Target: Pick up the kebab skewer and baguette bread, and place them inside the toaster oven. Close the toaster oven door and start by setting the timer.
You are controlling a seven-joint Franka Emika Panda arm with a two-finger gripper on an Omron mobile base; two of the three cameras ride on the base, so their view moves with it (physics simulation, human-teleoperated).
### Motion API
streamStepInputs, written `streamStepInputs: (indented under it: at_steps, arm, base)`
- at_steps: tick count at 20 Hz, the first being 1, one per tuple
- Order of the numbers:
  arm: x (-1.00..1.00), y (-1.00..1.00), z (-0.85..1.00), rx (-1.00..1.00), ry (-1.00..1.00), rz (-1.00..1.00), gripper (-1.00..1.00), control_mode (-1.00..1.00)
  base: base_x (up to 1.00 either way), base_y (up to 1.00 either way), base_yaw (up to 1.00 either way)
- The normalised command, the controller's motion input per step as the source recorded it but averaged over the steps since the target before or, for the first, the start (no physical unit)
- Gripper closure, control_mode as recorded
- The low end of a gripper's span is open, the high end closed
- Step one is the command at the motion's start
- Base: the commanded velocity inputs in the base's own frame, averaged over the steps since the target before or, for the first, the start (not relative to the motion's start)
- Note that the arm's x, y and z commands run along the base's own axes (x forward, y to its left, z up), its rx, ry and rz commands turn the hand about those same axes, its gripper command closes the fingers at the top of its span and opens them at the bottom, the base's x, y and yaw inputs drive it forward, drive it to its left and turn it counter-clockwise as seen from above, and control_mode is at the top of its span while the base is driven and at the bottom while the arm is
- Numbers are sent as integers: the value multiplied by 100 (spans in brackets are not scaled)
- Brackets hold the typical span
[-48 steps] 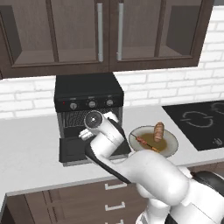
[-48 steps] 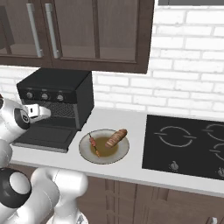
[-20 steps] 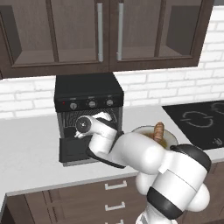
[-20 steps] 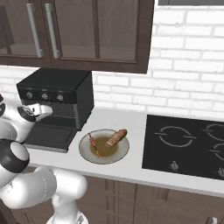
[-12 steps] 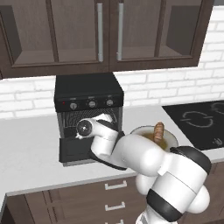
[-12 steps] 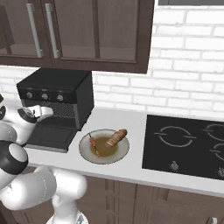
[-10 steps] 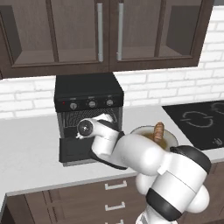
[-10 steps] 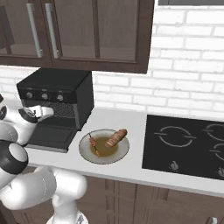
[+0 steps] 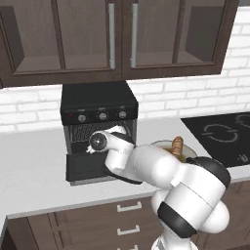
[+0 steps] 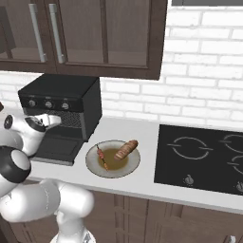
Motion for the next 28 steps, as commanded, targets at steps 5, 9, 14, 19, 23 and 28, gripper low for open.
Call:
streamStepInputs:
  at_steps: [5, 9, 14, 19, 23, 28]
  arm:
    - [41, 0, -4, 1, 0, 0, -100, -100]
    - [27, 10, -42, 0, -4, 0, -100, -100]
    - [26, 2, -30, 0, -1, 0, -100, -100]
    - [16, 3, -15, 0, 0, 0, -100, -100]
    - [21, 12, -14, 0, -2, 0, -100, -100]
    - [25, 3, -2, 0, -4, 0, -100, -100]
  base:
    - [0, 0, 0]
    - [0, 0, 0]
    - [0, 0, 0]
    - [0, 0, 0]
    - [0, 0, 0]
    - [0, 0, 0]
